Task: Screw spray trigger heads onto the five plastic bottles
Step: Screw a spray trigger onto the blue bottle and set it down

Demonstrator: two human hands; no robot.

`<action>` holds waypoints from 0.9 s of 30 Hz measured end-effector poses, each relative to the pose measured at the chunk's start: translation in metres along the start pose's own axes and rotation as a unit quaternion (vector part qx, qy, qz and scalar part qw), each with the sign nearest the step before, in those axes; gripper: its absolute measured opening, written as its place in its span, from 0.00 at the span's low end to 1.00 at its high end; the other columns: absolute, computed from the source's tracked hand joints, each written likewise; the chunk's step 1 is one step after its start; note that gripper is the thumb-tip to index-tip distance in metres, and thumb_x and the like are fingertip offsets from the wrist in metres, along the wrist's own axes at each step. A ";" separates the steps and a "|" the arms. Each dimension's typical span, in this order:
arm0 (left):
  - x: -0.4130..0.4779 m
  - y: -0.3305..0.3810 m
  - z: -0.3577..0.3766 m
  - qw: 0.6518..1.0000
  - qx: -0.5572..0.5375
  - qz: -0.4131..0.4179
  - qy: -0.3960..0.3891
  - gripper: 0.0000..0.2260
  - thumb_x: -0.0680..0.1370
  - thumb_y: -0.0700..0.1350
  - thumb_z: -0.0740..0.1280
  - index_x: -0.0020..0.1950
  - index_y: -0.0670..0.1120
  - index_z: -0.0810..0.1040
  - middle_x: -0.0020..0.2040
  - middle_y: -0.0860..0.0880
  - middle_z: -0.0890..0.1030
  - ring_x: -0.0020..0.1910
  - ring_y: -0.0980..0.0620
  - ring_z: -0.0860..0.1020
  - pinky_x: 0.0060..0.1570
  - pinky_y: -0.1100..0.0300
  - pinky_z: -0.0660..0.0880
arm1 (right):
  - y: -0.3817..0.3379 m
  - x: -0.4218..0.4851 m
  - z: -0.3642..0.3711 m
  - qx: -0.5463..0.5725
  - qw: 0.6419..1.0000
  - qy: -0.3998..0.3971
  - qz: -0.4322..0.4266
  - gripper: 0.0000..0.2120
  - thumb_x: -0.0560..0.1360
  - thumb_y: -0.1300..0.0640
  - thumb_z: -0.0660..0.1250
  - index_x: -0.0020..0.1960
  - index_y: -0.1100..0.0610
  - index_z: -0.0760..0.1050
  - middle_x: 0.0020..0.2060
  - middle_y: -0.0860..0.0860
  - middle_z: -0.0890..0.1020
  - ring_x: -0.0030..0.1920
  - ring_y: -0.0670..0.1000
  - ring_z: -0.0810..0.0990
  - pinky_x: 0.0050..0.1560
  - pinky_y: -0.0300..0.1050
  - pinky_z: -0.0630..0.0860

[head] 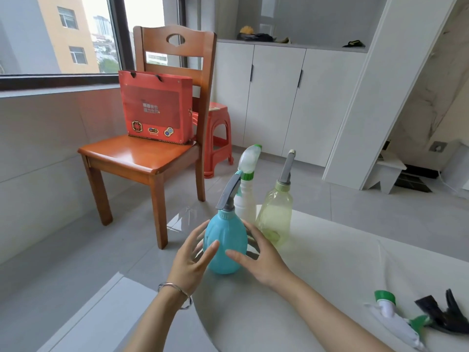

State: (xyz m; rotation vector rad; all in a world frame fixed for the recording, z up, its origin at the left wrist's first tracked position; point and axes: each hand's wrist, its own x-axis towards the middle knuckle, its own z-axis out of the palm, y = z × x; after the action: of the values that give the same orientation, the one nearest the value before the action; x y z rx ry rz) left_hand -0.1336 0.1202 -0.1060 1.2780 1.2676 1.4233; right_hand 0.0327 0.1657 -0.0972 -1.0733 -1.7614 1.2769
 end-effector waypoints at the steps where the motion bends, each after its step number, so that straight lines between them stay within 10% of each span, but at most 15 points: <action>1: 0.001 -0.001 0.000 1.000 0.003 -0.003 0.005 0.18 0.73 0.51 0.65 0.60 0.63 0.68 0.57 0.66 0.72 0.55 0.64 0.73 0.43 0.81 0.71 | 0.001 0.002 0.001 0.002 1.000 0.000 0.000 0.28 0.68 0.48 0.74 0.62 0.33 0.64 0.63 0.36 0.72 0.65 0.36 0.68 0.59 0.35 0.73; 11: 0.006 -0.006 0.005 0.998 0.042 -0.002 0.043 0.20 0.77 0.46 0.64 0.66 0.59 0.65 0.66 0.56 0.66 0.63 0.54 0.68 0.38 0.82 0.69 | 0.002 0.007 -0.002 -0.012 1.000 -0.005 0.001 0.29 0.68 0.49 0.74 0.60 0.31 0.63 0.60 0.32 0.70 0.62 0.34 0.68 0.50 0.24 0.71; 27: 0.008 -0.006 0.008 0.998 0.037 0.001 0.044 0.16 0.76 0.49 0.64 0.58 0.66 0.66 0.56 0.70 0.67 0.63 0.56 0.67 0.40 0.84 0.68 | 0.006 0.012 -0.001 -0.023 1.000 0.002 0.000 0.31 0.67 0.46 0.74 0.64 0.34 0.62 0.62 0.38 0.71 0.62 0.34 0.68 0.49 0.24 0.72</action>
State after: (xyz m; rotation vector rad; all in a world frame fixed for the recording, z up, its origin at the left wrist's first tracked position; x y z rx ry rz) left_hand -0.1267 0.1300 -0.1103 1.2780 1.3908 1.4595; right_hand 0.0298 0.1778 -0.1019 -1.1014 -1.7946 1.2390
